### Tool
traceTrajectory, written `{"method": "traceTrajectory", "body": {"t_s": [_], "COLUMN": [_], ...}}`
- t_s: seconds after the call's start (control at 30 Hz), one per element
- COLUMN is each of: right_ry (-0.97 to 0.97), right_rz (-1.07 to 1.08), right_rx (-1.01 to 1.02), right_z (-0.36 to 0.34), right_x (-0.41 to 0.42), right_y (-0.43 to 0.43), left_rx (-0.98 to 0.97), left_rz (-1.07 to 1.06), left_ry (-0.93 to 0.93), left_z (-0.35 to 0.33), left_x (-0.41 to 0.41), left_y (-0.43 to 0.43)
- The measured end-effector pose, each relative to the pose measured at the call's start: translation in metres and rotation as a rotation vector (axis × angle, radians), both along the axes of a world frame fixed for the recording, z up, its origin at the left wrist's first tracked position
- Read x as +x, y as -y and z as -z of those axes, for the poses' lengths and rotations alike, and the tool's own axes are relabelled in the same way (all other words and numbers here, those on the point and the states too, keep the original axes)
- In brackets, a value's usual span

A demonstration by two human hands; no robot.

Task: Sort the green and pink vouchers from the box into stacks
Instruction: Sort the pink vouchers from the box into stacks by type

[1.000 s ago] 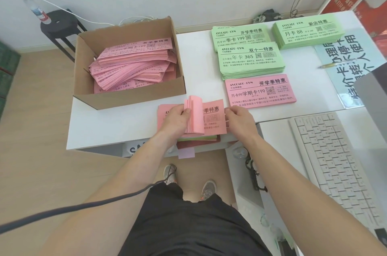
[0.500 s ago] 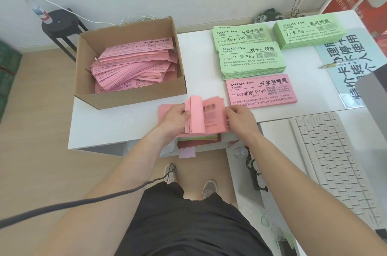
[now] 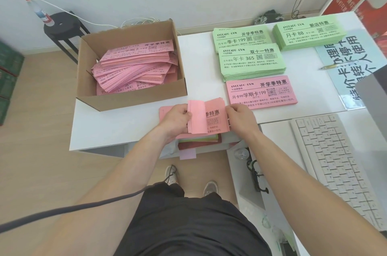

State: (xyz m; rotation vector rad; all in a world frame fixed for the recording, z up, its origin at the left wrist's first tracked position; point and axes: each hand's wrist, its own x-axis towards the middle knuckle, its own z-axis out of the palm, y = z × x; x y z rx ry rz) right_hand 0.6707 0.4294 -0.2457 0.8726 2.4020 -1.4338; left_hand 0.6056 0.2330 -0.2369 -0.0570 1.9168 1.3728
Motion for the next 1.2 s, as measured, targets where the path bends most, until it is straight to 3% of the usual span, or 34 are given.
{"method": "traceTrajectory", "body": {"t_s": [0.27, 0.43, 0.53, 0.67, 0.73, 0.87, 1.07, 1.2], "right_ry": [-0.035, 0.010, 0.042, -0.040, -0.085, -0.144, -0.305, -0.287], "right_rz": [0.083, -0.021, -0.117, -0.159, -0.163, -0.149, -0.055, -0.071], "right_rx": [-0.145, -0.062, -0.017, 0.010, 0.002, -0.037, -0.146, -0.159], "right_z": [0.002, 0.002, 0.002, 0.002, 0.002, 0.006, 0.002, 0.009], "right_x": [-0.001, -0.003, -0.006, -0.009, -0.010, -0.012, -0.022, -0.024], "right_y": [0.003, 0.007, 0.009, 0.004, 0.002, 0.002, 0.009, 0.018], "left_rx": [0.083, 0.046, -0.024, -0.515, -0.618, -0.353, -0.141, -0.077], "left_rz": [0.024, 0.082, 0.085, 0.075, 0.066, -0.158, -0.337, -0.389], "left_ry": [0.122, 0.138, -0.026, -0.528, -0.534, -0.264, -0.460, -0.343], "left_z": [-0.007, -0.011, -0.010, -0.004, -0.003, -0.003, -0.030, -0.017], "left_x": [0.003, 0.004, 0.001, -0.009, -0.010, -0.007, -0.013, -0.015], "left_y": [-0.005, -0.003, 0.007, 0.038, 0.052, 0.065, 0.076, 0.081]}}
